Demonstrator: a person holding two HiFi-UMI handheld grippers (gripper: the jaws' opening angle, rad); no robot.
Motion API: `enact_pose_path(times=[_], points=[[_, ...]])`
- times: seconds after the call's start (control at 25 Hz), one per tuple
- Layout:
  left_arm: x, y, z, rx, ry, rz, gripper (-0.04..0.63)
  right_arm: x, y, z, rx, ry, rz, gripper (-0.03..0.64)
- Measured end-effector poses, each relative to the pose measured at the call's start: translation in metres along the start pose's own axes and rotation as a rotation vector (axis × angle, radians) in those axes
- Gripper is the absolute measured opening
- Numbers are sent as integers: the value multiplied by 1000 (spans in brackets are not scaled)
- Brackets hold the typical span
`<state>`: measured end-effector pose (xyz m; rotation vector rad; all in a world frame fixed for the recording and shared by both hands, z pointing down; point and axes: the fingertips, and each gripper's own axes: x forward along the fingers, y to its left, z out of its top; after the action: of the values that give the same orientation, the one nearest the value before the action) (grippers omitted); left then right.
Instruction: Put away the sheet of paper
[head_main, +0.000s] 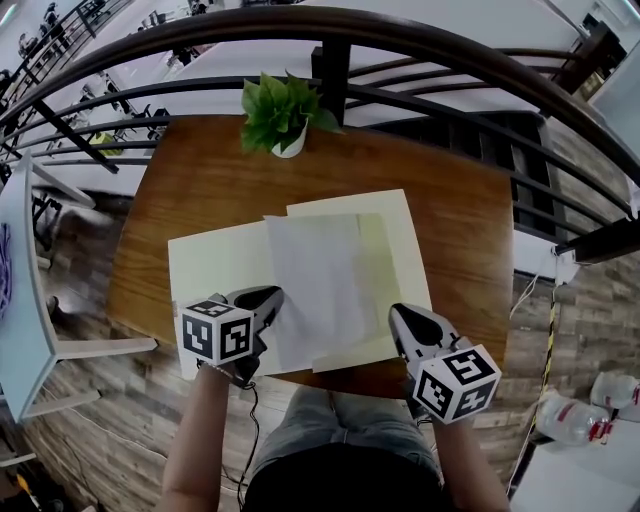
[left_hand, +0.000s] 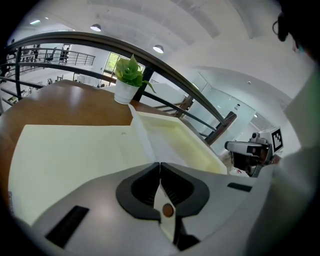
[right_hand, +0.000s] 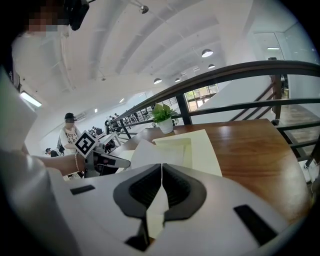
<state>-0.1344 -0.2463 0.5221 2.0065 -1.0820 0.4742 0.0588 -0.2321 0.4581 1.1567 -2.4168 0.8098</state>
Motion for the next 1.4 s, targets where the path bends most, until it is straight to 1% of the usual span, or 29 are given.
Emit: enact_pose_path(times=[0.16, 0.44, 0.8, 1.08, 1.24, 1.4], points=[[13, -12, 1, 2, 10, -27, 23, 0, -8, 3, 9, -9, -9, 29], [33, -26, 1, -8, 34, -46, 23, 1, -15, 5, 18, -13, -15, 29], [50, -44, 1, 47, 89, -119, 23, 3, -17, 3, 23, -9, -17, 29], [60, -53, -1, 67, 124, -147, 25, 5, -17, 4, 28, -6, -11, 29], [67, -56, -4, 81, 150, -147, 25, 5, -17, 4, 22, 1, -6, 29], [71, -55, -7, 95, 177, -128, 31, 4, -19, 4, 25, 1, -8, 29]])
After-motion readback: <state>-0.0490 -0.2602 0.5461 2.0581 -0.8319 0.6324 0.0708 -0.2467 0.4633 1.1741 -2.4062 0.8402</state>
